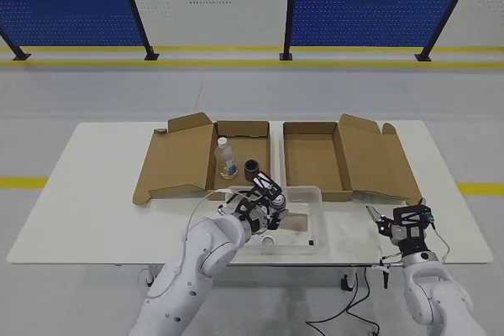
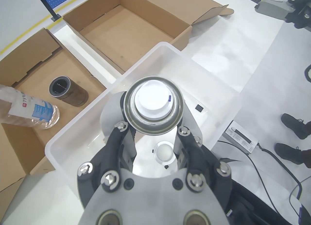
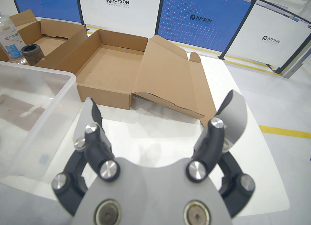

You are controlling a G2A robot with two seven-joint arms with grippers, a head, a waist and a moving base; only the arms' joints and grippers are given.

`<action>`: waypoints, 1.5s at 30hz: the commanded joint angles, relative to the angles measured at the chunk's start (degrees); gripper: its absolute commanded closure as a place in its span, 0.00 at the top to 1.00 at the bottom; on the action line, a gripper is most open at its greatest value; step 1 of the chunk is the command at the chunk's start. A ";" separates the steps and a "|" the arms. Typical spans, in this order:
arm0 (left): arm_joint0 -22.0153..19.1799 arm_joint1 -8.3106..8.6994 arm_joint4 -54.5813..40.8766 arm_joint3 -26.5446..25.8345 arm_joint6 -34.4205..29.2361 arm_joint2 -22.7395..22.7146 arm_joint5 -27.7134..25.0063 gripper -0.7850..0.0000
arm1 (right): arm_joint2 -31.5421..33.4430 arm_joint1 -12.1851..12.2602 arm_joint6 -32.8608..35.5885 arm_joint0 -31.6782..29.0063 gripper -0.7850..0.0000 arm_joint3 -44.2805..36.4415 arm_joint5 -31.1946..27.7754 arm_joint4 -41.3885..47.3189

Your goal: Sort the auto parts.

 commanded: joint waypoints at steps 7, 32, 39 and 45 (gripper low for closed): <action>0.72 0.65 0.92 -2.20 0.84 -3.40 3.78 0.00 | 0.00 0.00 0.00 0.00 1.00 0.00 0.00 0.00; -5.51 2.00 5.69 5.20 0.79 -10.00 9.32 0.00 | 0.00 0.00 0.00 0.00 1.00 0.00 0.00 0.00; -8.37 1.86 5.99 11.73 2.83 -9.04 9.98 0.00 | 0.00 0.00 0.00 0.00 1.00 0.00 0.00 0.00; -9.76 1.98 6.06 15.23 4.11 -9.62 10.53 0.00 | 0.00 0.00 0.00 0.00 1.00 0.00 0.00 0.00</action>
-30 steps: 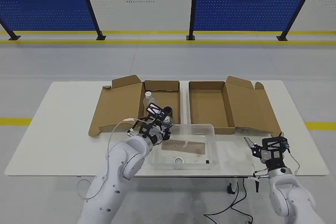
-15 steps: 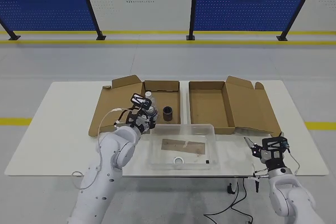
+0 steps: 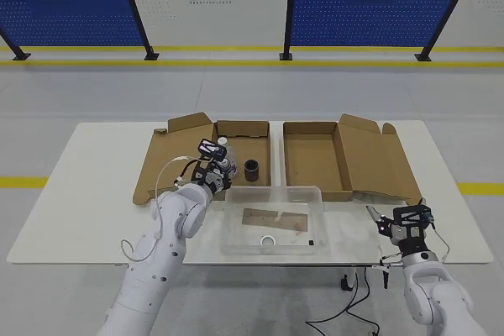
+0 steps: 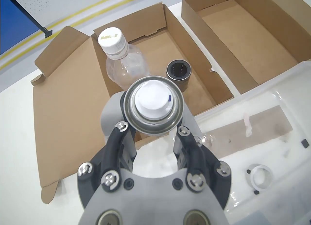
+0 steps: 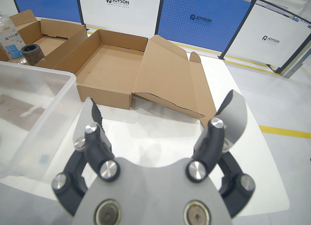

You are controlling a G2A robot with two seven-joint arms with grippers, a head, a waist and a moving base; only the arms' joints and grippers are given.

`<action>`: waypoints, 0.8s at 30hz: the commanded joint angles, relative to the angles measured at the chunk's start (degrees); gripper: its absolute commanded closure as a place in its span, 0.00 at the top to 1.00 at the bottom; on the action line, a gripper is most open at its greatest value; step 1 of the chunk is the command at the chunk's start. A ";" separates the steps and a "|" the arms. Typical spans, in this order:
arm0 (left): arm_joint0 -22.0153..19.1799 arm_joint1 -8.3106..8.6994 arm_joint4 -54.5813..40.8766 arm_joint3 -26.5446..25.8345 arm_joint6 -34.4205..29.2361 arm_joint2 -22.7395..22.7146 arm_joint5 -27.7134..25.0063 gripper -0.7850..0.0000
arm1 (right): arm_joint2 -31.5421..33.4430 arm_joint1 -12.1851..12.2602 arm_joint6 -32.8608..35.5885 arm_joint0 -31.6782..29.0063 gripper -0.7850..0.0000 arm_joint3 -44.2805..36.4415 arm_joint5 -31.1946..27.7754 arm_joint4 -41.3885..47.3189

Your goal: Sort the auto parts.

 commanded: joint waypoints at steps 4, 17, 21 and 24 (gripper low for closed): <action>-1.12 0.07 -0.47 3.13 1.24 -0.41 0.09 0.00 | 0.00 0.00 0.00 0.00 1.00 0.00 0.00 0.00; -5.03 -0.09 -1.07 9.19 2.42 1.05 -0.93 0.00 | 0.00 0.00 0.00 0.00 1.00 0.00 0.00 0.00; -6.35 -0.23 -1.75 11.12 2.92 1.62 -1.10 0.00 | 0.00 0.00 0.00 0.00 1.00 0.00 0.00 0.00; -7.34 -0.38 -2.84 13.21 3.58 1.89 -1.16 0.00 | 0.00 0.00 0.00 0.00 1.00 0.00 0.00 0.00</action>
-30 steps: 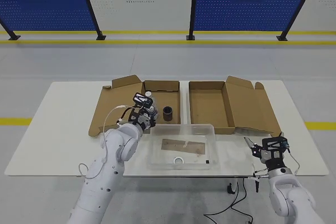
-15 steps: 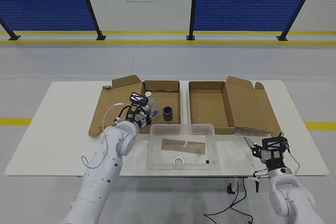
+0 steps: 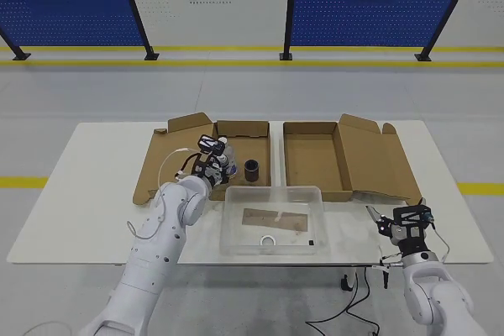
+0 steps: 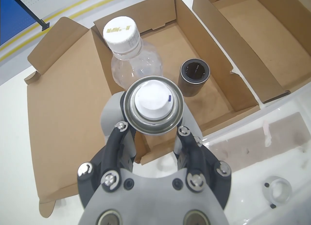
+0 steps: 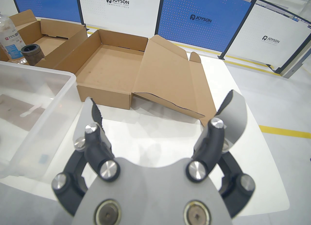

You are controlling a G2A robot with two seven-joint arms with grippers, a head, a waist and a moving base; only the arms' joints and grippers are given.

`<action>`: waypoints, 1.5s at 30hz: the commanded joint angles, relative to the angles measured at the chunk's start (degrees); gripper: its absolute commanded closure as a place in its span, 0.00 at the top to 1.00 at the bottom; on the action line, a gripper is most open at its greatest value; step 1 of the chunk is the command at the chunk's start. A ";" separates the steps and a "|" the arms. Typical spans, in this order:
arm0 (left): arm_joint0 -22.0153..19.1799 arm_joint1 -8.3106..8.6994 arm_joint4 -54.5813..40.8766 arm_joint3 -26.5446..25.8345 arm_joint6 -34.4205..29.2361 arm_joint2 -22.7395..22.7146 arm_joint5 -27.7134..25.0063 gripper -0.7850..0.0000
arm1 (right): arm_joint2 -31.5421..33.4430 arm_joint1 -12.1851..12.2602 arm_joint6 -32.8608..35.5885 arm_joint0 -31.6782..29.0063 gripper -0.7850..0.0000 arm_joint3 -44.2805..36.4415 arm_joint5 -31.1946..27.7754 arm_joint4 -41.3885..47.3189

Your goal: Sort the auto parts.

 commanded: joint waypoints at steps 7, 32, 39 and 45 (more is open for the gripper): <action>-2.45 -0.31 -1.82 5.08 1.43 0.95 -0.73 0.00 | 0.00 0.00 0.00 0.00 1.00 0.00 0.00 0.00; -5.33 -0.77 -6.73 16.23 4.96 2.05 -0.70 0.00 | 0.00 0.00 0.00 0.00 1.00 0.00 0.00 0.00; -6.11 -0.95 -7.30 18.82 5.61 2.67 -0.19 0.00 | 0.00 0.00 0.00 0.00 1.00 0.00 0.00 0.00; -6.78 -1.09 -7.73 20.13 5.72 3.13 0.11 0.10 | 0.00 0.00 0.00 0.00 1.00 0.00 0.00 0.00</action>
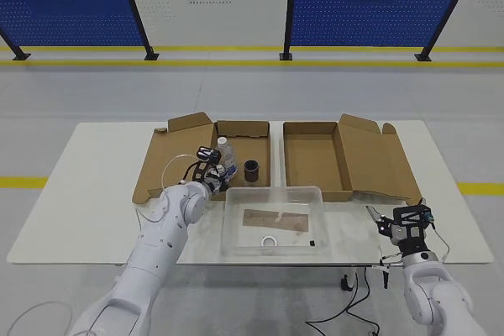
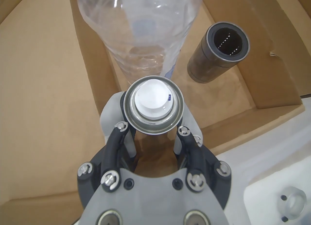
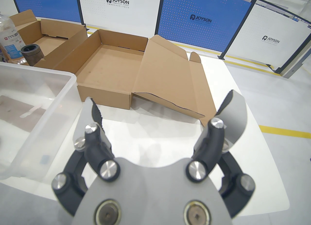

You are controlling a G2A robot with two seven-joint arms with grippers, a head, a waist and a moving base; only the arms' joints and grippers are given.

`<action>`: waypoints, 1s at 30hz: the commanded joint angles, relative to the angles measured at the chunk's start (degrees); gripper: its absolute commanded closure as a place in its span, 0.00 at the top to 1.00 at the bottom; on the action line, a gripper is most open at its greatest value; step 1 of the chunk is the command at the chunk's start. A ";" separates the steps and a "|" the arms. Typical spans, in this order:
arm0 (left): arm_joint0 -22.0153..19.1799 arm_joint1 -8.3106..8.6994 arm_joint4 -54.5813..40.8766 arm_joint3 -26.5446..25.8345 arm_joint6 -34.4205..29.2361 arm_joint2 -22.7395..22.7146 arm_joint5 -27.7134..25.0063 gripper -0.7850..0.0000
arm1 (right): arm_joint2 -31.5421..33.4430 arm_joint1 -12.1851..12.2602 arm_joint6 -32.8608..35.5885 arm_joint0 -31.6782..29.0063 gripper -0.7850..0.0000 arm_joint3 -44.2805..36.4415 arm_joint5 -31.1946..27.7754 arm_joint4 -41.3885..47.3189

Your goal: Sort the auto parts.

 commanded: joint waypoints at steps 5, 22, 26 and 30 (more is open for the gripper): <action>-0.59 -0.04 -0.06 0.90 0.07 0.28 0.32 0.40 | 0.00 0.00 0.00 0.00 1.00 0.00 0.00 0.00; -1.22 -0.06 -0.19 -0.14 0.14 0.99 0.68 0.79 | 0.00 0.00 0.00 0.00 1.00 0.00 0.00 0.00; -0.74 0.08 0.03 -3.02 0.10 0.87 0.98 0.83 | 0.00 0.00 0.00 0.00 1.00 0.00 0.00 0.00; 0.01 0.19 1.07 -6.30 -0.92 1.33 0.93 0.89 | 0.00 0.00 0.00 0.00 1.00 0.00 0.00 0.00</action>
